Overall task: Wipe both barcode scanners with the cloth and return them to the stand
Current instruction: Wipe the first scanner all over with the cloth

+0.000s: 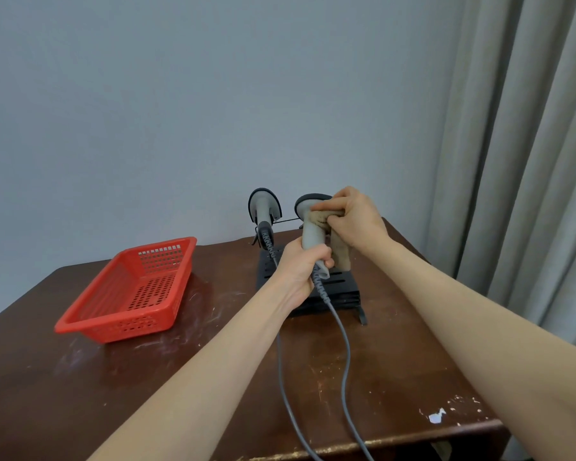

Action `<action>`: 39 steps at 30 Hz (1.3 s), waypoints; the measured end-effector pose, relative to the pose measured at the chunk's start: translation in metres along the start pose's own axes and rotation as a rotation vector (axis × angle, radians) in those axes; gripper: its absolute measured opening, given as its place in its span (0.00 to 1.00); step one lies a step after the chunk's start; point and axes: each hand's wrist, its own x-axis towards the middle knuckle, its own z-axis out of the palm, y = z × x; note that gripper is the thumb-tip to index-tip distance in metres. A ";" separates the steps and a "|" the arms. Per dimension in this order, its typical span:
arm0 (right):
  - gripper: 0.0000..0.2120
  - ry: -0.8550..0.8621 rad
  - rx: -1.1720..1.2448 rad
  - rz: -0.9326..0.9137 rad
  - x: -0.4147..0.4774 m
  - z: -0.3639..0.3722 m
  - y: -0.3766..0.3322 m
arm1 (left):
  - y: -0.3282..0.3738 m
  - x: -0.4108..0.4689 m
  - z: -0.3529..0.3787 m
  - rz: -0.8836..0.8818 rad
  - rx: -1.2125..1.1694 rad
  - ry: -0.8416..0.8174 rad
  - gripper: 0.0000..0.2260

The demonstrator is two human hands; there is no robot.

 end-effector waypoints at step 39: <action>0.16 -0.338 -0.084 -0.101 -0.008 -0.010 -0.028 | -0.009 0.000 0.003 0.100 0.307 0.144 0.11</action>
